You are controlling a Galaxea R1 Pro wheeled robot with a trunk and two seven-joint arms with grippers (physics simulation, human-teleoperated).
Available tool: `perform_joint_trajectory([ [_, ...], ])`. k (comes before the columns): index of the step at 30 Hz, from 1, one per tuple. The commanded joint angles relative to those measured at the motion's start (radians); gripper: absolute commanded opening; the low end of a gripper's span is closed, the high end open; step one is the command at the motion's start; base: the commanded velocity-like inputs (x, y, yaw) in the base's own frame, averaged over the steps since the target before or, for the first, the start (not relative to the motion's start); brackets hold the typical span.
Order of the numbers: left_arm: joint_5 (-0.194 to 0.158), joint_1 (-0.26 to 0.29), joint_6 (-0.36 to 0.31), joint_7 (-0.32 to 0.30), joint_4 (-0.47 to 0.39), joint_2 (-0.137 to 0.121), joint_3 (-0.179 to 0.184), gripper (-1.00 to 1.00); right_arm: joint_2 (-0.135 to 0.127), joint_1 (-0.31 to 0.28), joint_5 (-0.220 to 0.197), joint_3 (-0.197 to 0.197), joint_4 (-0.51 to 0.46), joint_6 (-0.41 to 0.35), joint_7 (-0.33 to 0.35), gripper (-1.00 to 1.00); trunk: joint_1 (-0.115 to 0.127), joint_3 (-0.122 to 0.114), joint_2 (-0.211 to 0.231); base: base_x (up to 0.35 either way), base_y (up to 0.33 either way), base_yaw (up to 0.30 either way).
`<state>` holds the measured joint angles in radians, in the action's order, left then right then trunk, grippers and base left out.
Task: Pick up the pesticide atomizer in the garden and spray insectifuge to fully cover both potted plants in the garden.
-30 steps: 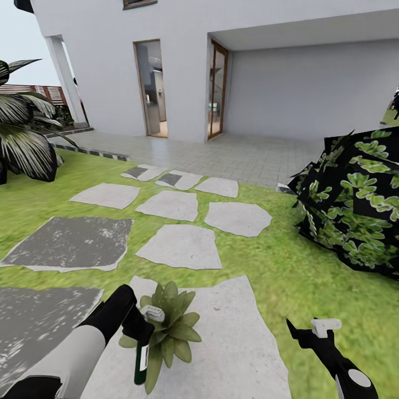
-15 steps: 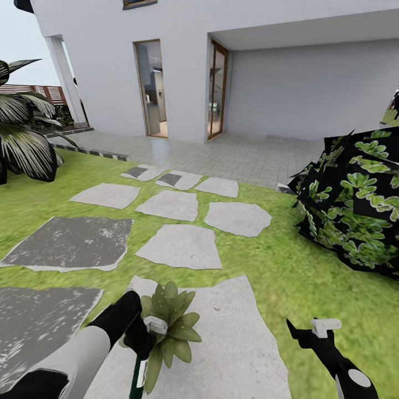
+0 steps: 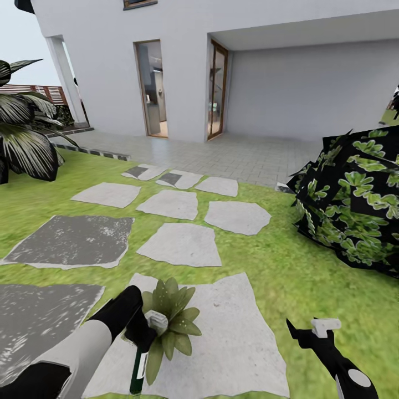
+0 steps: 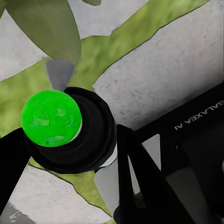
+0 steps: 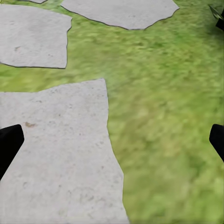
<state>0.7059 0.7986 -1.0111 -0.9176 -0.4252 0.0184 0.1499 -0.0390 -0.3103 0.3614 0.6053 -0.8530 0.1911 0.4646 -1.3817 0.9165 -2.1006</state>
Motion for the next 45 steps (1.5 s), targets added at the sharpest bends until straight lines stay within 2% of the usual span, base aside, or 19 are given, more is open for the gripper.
perform_joint_trajectory([
  [1,0.01,0.007,-0.003,-0.01,-0.001,0.0,0.002,-1.0,0.001,-0.001,0.011,0.005,0.0,0.007,0.005,1.0,0.0,0.001,0.0,-0.007,0.0,0.0],
  [5,0.008,0.05,-0.003,-0.01,0.01,0.001,0.002,-1.0,0.001,-0.001,0.011,0.005,0.0,0.007,0.005,1.0,0.0,0.001,0.0,-0.001,0.0,0.0],
  [23,0.008,0.041,0.0,-0.009,0.017,0.001,0.005,-1.0,0.001,-0.001,0.013,0.005,0.001,0.007,0.004,1.0,0.0,0.001,0.0,-0.117,0.0,0.0],
  [24,0.008,0.041,0.0,-0.009,0.017,0.006,0.005,-1.0,0.001,-0.001,0.013,0.005,0.001,0.007,0.004,1.0,0.0,0.001,0.0,-0.002,0.0,0.0],
  [28,0.009,0.044,-0.001,-0.008,0.017,0.054,0.008,-1.0,0.001,-0.001,0.013,0.005,0.002,0.007,0.004,1.0,0.0,0.001,0.0,0.0,0.0,0.0],
  [30,0.009,0.046,-0.001,-0.008,0.017,0.059,0.01,-1.0,0.001,-0.001,0.013,0.005,0.001,0.007,0.004,1.0,0.0,0.001,0.0,0.0,0.0,0.0],
  [34,0.009,0.043,-0.001,-0.008,0.018,0.05,0.012,-1.0,0.001,-0.002,0.013,0.005,0.001,0.007,0.004,1.0,0.0,0.001,0.0,0.0,0.0,0.0],
  [38,0.01,0.019,0.002,-0.007,0.021,0.018,0.013,-1.0,0.001,-0.001,0.013,0.005,0.001,0.007,0.004,1.0,0.0,0.001,0.0,0.0,0.0,0.0],
  [41,0.01,-0.012,0.005,-0.007,0.02,0.013,0.014,-1.0,0.001,-0.001,0.013,0.005,0.001,0.007,0.004,1.0,0.0,0.001,0.0,0.0,0.0,0.0],
  [45,0.012,-0.021,0.006,-0.007,0.018,0.016,0.014,-1.0,0.001,-0.001,0.013,0.005,0.002,0.006,0.003,1.0,0.0,0.001,0.0,0.0,0.0,0.0],
])
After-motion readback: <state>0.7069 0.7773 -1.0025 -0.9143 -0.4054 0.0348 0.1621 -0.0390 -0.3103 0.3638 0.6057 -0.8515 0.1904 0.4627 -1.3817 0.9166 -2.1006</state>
